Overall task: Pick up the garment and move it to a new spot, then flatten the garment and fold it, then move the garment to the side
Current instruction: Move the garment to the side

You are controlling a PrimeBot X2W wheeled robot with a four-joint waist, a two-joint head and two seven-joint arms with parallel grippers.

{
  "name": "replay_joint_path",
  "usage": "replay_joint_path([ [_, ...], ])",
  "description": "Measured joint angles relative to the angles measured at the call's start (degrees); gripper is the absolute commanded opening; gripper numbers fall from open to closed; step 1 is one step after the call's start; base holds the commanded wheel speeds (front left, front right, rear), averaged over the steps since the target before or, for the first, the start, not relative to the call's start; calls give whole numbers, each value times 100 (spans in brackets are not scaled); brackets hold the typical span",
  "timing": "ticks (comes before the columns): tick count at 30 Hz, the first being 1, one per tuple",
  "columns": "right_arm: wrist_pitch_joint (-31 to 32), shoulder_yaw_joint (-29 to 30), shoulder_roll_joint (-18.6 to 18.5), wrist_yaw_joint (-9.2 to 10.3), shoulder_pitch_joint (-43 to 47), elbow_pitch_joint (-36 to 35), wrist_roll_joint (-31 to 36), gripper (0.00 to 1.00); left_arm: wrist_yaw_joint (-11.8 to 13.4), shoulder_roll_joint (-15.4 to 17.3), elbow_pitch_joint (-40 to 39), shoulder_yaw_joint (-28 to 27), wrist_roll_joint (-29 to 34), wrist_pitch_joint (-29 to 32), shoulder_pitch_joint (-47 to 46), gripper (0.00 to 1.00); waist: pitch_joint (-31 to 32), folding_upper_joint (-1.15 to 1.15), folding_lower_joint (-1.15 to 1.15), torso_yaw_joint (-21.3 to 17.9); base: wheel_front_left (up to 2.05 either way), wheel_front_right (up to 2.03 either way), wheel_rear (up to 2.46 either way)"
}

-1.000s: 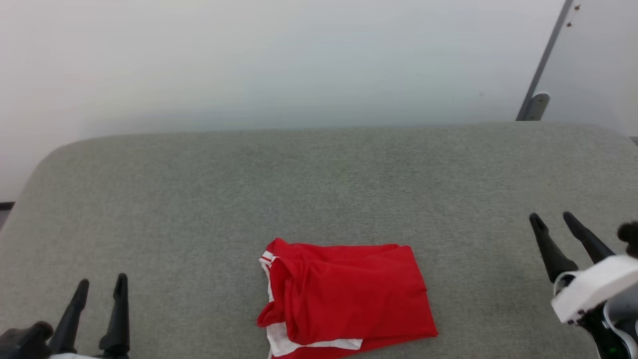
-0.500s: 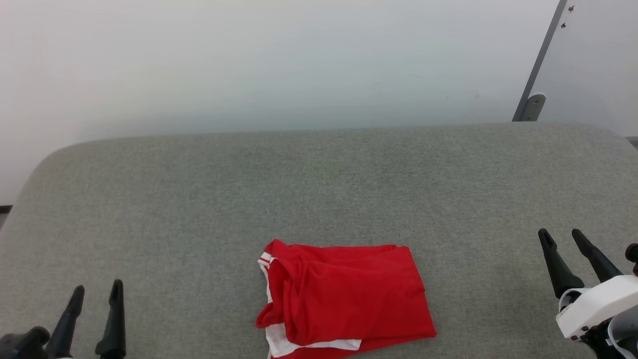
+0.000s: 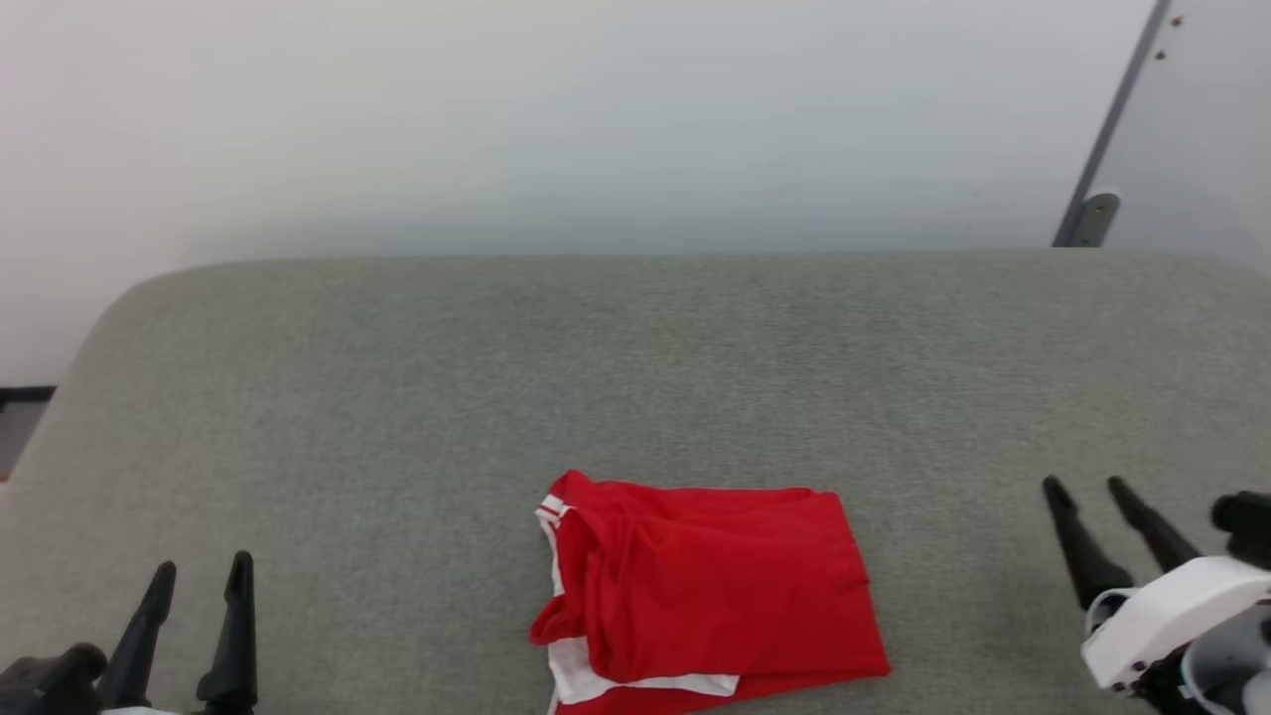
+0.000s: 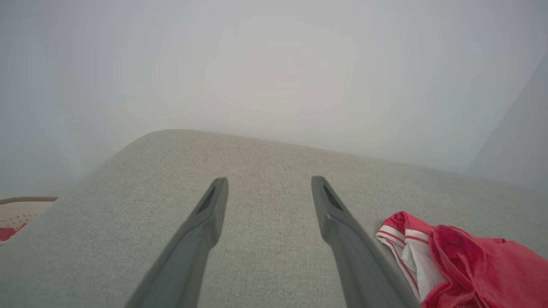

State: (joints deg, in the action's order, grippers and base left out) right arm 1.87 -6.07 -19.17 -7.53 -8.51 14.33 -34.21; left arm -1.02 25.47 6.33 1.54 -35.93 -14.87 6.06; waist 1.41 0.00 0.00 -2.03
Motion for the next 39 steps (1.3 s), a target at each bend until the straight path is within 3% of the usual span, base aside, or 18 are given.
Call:
replay_joint_path([
  [15,1321,-795,189,0,-276,386,-167,100,8,-24,10,164,24,74,-119,100,-200,0,0,754,0,0,0],
  [30,2918,-476,359,0,-753,1101,119,100,-153,-213,280,339,60,27,-510,100,-696,0,0,1395,0,0,0],
  [31,3047,-466,365,0,-804,1151,120,75,-159,-226,305,343,60,24,-529,100,-721,0,0,1425,0,0,0],
  [32,3171,-468,371,0,-867,1192,119,18,-170,-241,338,348,64,23,-552,100,-747,0,0,1453,0,0,0],
  [33,3262,-442,387,0,-910,1225,119,0,-189,-253,360,355,67,22,-576,100,-771,0,0,1476,0,0,0],
  [39,3556,-387,424,-2,-1023,1193,225,0,-250,-315,459,346,76,4,-680,100,-863,0,0,1568,0,0,0],
])
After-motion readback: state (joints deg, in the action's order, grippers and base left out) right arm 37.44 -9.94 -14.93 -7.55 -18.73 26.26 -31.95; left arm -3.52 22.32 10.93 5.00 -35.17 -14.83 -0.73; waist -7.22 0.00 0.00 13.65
